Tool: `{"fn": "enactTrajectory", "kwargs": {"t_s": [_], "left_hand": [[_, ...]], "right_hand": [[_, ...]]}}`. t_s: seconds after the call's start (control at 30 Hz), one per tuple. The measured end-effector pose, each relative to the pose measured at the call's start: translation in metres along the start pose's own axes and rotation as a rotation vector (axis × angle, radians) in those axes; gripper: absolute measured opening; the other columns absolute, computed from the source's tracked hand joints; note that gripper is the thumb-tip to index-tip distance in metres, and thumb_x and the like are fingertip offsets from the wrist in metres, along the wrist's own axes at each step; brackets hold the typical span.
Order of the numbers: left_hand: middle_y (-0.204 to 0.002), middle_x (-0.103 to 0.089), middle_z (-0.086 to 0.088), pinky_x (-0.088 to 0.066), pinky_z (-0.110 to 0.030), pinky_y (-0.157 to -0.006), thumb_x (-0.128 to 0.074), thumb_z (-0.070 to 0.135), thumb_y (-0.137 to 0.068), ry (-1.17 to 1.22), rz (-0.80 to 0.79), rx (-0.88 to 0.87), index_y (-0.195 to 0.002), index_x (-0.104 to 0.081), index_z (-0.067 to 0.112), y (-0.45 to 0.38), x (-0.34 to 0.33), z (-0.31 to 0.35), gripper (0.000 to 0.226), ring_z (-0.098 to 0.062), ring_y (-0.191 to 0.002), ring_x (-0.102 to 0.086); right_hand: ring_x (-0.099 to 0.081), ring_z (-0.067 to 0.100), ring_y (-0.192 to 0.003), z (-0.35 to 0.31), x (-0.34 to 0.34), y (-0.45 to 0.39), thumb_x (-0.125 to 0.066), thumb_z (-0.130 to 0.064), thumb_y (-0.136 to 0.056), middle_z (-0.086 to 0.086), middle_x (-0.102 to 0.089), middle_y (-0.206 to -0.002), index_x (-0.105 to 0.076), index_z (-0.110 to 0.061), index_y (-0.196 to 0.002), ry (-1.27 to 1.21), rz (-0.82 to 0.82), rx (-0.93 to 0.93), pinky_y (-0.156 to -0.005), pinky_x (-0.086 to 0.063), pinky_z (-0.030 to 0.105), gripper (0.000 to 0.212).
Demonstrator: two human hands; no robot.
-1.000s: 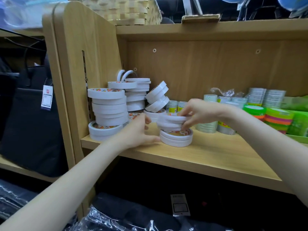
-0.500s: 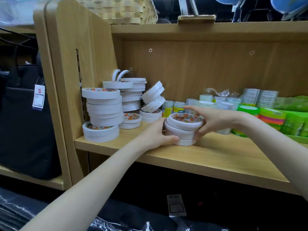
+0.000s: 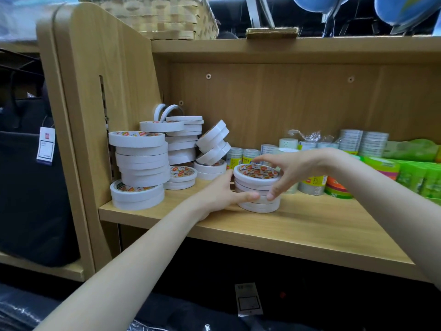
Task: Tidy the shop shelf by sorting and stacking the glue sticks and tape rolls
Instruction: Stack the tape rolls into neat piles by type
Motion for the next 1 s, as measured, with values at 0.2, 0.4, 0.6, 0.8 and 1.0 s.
{"fn": "enactTrajectory", "kwargs": {"t_s": [0.2,0.4,0.6,0.8,1.0], "left_hand": [[-0.126,-0.058,0.011,-0.04,-0.031,-0.105,-0.071,0.045,-0.072,0.051,0.009,-0.052,-0.131,-0.046,0.023,0.001,0.002,0.006,0.068,-0.004,-0.118,-0.053],[-0.143,-0.041,0.009,-0.03,-0.03,-0.111,-0.076,0.055,-0.065,-0.013,0.058,-0.031,-0.146,-0.026,0.02,-0.002,0.008,0.002,0.101,-0.005,-0.129,-0.04],[-0.133,-0.044,0.0,-0.031,-0.019,-0.098,-0.059,0.022,-0.089,-0.558,0.432,-0.21,-0.134,-0.042,0.013,0.026,0.059,0.021,0.05,-0.014,-0.124,-0.042],[-0.143,-0.031,-0.008,-0.02,-0.026,-0.106,-0.049,0.02,-0.091,-0.926,0.386,-0.02,-0.141,-0.029,0.008,0.017,0.067,-0.007,0.055,-0.024,-0.133,-0.029],[-0.144,-0.032,-0.01,-0.021,-0.027,-0.108,-0.048,0.021,-0.09,-0.96,0.37,0.107,-0.14,-0.029,0.003,-0.002,0.08,-0.023,0.057,-0.024,-0.134,-0.029]], "right_hand": [[-0.062,0.009,-0.094,0.004,0.005,0.003,-0.075,-0.018,-0.076,-0.001,-0.038,-0.126,-0.027,-0.037,-0.141,-0.201,0.013,0.027,-0.076,-0.056,0.019,0.084],[-0.056,0.009,-0.101,0.005,0.009,0.008,-0.074,-0.027,-0.076,-0.004,-0.038,-0.13,-0.026,-0.037,-0.142,-0.114,-0.003,0.02,-0.073,-0.051,0.012,0.082],[-0.046,0.014,-0.121,-0.051,0.058,-0.023,-0.067,-0.032,-0.083,-0.001,-0.044,-0.14,-0.04,-0.024,-0.137,0.14,0.336,0.267,-0.094,-0.037,0.022,0.061],[-0.036,0.029,-0.122,-0.103,0.056,-0.101,-0.055,-0.01,-0.088,0.001,-0.04,-0.139,-0.039,-0.023,-0.137,0.672,0.437,0.381,-0.098,-0.037,0.039,0.053],[-0.039,0.027,-0.11,-0.106,0.056,-0.135,-0.064,-0.022,-0.085,0.003,-0.05,-0.118,-0.047,-0.023,-0.129,0.849,0.342,0.316,-0.082,-0.041,0.038,0.047]]}}
Point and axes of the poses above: each hand's wrist, its own y-axis away from the middle knuckle, its own x-axis out of the back of the hand, z = x × y, the point moved 8 cm from there along -y, towards the middle knuckle
